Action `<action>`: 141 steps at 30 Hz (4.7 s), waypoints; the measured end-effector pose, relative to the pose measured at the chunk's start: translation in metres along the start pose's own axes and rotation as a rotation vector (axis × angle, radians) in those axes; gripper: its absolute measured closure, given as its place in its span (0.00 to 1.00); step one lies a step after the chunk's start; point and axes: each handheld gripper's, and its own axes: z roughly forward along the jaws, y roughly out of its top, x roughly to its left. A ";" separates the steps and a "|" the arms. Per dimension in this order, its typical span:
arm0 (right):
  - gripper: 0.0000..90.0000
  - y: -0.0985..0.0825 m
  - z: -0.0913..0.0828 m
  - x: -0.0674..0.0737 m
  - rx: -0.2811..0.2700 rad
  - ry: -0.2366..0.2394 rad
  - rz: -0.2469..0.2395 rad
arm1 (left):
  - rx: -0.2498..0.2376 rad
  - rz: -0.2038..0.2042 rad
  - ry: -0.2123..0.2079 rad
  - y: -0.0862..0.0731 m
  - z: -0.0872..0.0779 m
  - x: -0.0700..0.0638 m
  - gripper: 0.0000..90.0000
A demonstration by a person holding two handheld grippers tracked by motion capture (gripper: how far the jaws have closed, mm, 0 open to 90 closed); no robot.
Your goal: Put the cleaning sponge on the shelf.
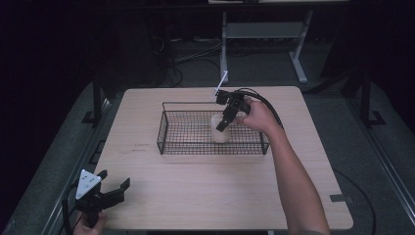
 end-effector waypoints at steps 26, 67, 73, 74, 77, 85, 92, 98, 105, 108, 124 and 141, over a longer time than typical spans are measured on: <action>0.26 -0.010 0.025 -0.008 0.013 0.027 0.032 | 0.016 -0.006 0.003 -0.001 0.007 0.000 0.15; 0.18 -0.016 -0.025 0.019 -0.041 -0.022 -0.020 | 0.017 0.005 -0.005 -0.001 0.005 -0.003 0.15; 0.17 -0.019 -0.026 0.025 -0.013 -0.019 -0.027 | 0.019 0.011 0.003 -0.001 0.005 -0.004 0.15; 0.17 -0.019 -0.027 0.025 -0.016 -0.020 -0.029 | 0.018 0.014 0.004 -0.001 0.004 -0.003 0.15; 0.17 -0.022 -0.027 0.027 -0.019 -0.016 -0.026 | 0.019 0.009 0.005 -0.002 0.004 -0.003 0.15; 0.17 -0.029 -0.032 0.035 -0.014 -0.020 -0.046 | 0.020 0.013 0.005 -0.001 0.005 -0.004 0.15; 0.17 -0.037 -0.037 0.042 -0.023 -0.027 -0.068 | 0.021 0.011 0.003 -0.001 0.005 -0.004 0.15; 0.18 -0.045 -0.037 0.053 -0.027 -0.021 -0.086 | 0.017 0.005 0.012 -0.001 0.004 -0.004 0.15; 0.18 -0.051 -0.040 0.060 -0.031 -0.025 -0.094 | 0.019 0.012 0.010 -0.001 0.004 -0.004 0.15; 0.17 -0.056 -0.039 0.063 -0.038 -0.024 -0.101 | 0.018 0.012 0.010 -0.001 0.004 -0.004 0.15; 0.17 -0.066 -0.027 0.079 -0.037 0.003 -0.111 | 0.018 0.014 0.005 -0.001 0.004 -0.004 0.15; 0.17 -0.079 -0.008 0.089 -0.033 0.026 -0.116 | 0.025 0.016 0.002 -0.001 0.005 -0.005 0.15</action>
